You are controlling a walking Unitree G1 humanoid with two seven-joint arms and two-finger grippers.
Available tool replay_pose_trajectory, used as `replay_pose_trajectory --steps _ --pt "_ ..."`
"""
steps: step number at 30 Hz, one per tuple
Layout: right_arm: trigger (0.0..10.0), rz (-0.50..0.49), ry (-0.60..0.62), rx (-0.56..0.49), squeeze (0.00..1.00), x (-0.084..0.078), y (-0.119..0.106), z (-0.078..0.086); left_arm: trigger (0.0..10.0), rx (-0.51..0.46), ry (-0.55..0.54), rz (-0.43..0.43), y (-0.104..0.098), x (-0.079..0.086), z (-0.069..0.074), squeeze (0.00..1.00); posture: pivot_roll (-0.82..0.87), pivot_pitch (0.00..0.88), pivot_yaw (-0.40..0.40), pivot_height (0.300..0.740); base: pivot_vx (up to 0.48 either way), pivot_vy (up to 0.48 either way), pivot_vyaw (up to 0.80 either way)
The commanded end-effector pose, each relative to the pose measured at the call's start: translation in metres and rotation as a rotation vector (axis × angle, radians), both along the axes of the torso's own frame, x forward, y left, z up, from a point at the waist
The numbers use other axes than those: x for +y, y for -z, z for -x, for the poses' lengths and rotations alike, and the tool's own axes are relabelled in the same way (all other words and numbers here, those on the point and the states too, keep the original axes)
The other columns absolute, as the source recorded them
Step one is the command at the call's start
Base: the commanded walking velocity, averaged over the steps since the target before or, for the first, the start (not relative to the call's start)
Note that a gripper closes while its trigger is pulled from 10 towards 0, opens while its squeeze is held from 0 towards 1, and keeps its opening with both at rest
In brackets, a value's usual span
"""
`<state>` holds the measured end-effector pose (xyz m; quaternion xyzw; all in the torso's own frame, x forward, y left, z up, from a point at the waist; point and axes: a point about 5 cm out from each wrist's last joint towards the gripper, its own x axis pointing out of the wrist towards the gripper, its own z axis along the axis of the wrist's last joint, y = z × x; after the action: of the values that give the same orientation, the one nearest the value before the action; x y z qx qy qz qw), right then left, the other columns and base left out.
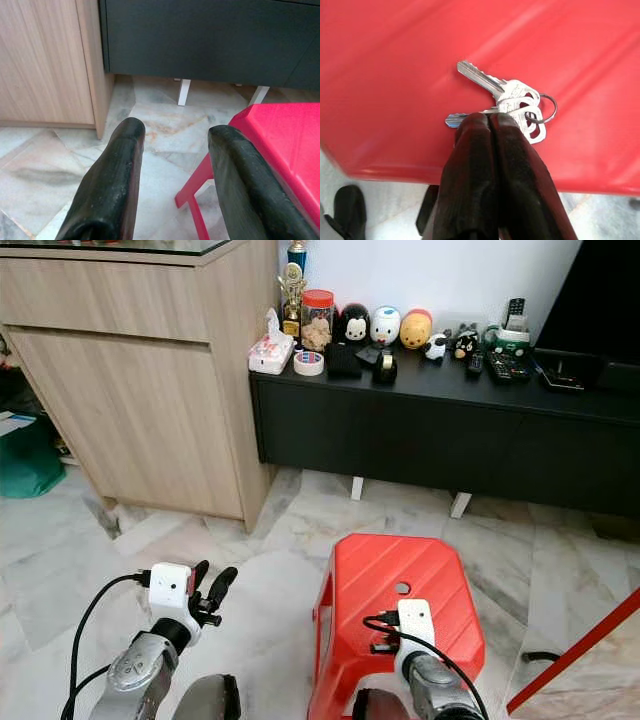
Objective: Hang keys on a hook
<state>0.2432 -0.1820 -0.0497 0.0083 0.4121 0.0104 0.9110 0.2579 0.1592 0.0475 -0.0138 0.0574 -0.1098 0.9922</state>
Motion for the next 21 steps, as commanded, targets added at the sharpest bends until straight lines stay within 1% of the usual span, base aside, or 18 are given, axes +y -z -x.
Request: replay_pose_trajectory --steps 1,4,7,15,17,21 --pt "10.0 0.026 0.056 0.054 0.00 -0.012 0.007 0.012 10.0 0.005 0.019 -0.012 0.000 -0.003 -0.001 0.00 0.02 0.000 -0.044 0.606 0.000 0.000 0.00" --pt "10.0 0.058 0.112 0.043 0.00 -0.019 0.006 0.012 10.0 0.005 0.022 -0.011 0.000 -0.003 -0.001 0.00 0.02 0.000 -0.044 0.606 0.000 0.000 0.00" --pt "10.0 0.074 0.121 0.042 0.00 -0.021 0.005 0.011 10.0 0.006 0.022 -0.011 0.000 -0.003 -0.001 0.00 0.02 0.000 -0.044 0.606 0.000 0.000 0.00" --pt "10.0 0.057 0.121 0.016 0.00 -0.018 0.000 0.003 10.0 0.007 0.020 -0.013 0.001 -0.004 -0.002 0.00 0.02 0.000 -0.047 0.606 0.000 0.000 0.00" --pt "10.0 0.046 0.121 -0.007 0.00 -0.015 -0.003 -0.002 10.0 0.006 0.018 -0.014 0.001 -0.003 -0.002 0.00 0.02 0.000 -0.049 0.606 0.000 0.000 0.00" --pt "10.0 0.026 0.124 -0.044 0.00 -0.013 -0.007 -0.007 10.0 0.004 0.015 -0.015 0.000 -0.003 -0.002 0.00 0.02 0.000 -0.049 0.606 0.000 0.000 0.00"
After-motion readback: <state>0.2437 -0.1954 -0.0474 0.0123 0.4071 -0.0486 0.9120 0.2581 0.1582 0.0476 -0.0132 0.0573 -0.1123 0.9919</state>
